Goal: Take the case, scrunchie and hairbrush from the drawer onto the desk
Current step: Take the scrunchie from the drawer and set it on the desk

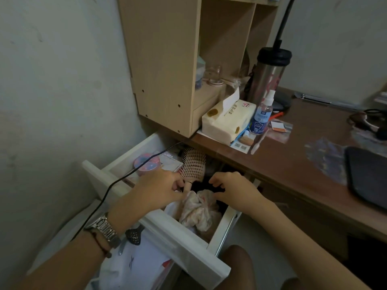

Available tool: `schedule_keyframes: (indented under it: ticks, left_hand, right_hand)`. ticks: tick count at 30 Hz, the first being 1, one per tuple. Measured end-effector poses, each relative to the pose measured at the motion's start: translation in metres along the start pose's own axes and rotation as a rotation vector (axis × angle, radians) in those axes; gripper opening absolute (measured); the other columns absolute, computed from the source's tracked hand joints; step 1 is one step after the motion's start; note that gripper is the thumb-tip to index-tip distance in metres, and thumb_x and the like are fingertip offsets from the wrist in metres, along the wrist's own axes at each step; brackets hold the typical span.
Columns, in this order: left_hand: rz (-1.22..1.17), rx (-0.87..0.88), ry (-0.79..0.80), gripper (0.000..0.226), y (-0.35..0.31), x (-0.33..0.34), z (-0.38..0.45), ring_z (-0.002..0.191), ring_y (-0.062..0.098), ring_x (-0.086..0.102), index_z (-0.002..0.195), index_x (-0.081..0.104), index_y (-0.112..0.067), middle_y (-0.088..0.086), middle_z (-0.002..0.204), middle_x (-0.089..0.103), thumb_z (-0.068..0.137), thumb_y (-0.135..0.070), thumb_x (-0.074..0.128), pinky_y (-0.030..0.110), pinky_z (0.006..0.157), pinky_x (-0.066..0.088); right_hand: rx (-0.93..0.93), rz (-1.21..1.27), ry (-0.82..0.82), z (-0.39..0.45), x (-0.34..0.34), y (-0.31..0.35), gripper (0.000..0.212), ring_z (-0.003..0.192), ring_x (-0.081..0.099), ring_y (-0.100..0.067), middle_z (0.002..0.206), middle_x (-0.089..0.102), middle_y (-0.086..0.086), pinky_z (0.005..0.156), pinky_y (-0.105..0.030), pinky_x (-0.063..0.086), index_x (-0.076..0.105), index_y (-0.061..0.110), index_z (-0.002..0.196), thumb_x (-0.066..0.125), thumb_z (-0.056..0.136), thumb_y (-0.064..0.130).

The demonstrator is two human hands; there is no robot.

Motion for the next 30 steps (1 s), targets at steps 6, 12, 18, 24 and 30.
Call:
schedule_keyframes:
  ticks: [6, 12, 18, 24, 30]
  left_hand:
    - [-0.003, -0.048, 0.015, 0.04, 0.01, 0.001, -0.003, 0.098, 0.014, 0.063, 0.106, 0.066, -0.023, -0.005, 0.105, 0.071, 0.078, -0.051, 0.066, 0.04, 0.094, 0.047]
    - [-0.021, -0.051, 0.01, 0.038, 0.012, -0.003, -0.003, 0.095, 0.01, 0.062, 0.109, 0.066, -0.024, -0.007, 0.104, 0.069, 0.078, -0.046, 0.067, 0.034, 0.088, 0.052]
    - [-0.021, -0.055, -0.004, 0.035, 0.014, -0.009, -0.002, 0.088, 0.01, 0.063, 0.102, 0.067, -0.026, -0.008, 0.1, 0.07, 0.077, -0.049, 0.067, 0.029, 0.08, 0.051]
    - [0.005, -0.073, -0.018, 0.046, 0.008, -0.021, -0.004, 0.093, 0.011, 0.061, 0.103, 0.065, -0.029, -0.01, 0.098, 0.067, 0.073, -0.063, 0.062, 0.037, 0.087, 0.051]
    - [-0.023, -0.034, -0.099, 0.034, -0.008, -0.039, -0.01, 0.092, 0.011, 0.063, 0.103, 0.066, -0.029, -0.008, 0.1, 0.069, 0.077, -0.052, 0.065, 0.038, 0.088, 0.051]
  right_hand:
    - [0.049, -0.019, 0.104, 0.012, 0.013, 0.003, 0.038, 0.107, 0.061, -0.025, 0.119, 0.065, -0.008, 0.092, -0.041, 0.052, 0.054, 0.016, 0.126, 0.056, 0.09, 0.026]
    - [0.065, 0.001, 0.108, 0.015, 0.016, 0.005, 0.023, 0.082, 0.064, -0.023, 0.093, 0.069, -0.01, 0.077, -0.042, 0.056, 0.066, 0.01, 0.095, 0.058, 0.087, 0.031]
    - [0.013, 0.165, 0.098, 0.008, 0.001, 0.006, 0.024, 0.079, 0.065, -0.028, 0.088, 0.069, -0.013, 0.071, -0.042, 0.054, 0.065, 0.005, 0.088, 0.061, 0.085, 0.028]
    - [-0.034, 0.322, 0.045, -0.005, -0.023, 0.008, 0.021, 0.067, 0.053, -0.011, 0.079, 0.062, -0.003, 0.062, -0.026, 0.043, 0.064, 0.007, 0.086, 0.061, 0.086, 0.029]
    - [-0.049, 0.311, -0.073, -0.02, -0.051, -0.004, 0.012, 0.084, 0.062, -0.019, 0.092, 0.066, -0.004, 0.078, -0.037, 0.053, 0.063, 0.014, 0.092, 0.059, 0.088, 0.025]
Point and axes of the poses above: each hand's wrist, its own z-axis towards the middle knuckle, its own x-axis out of the palm, y = z × x, the point moved 3 cm from there along z, towards the middle knuckle
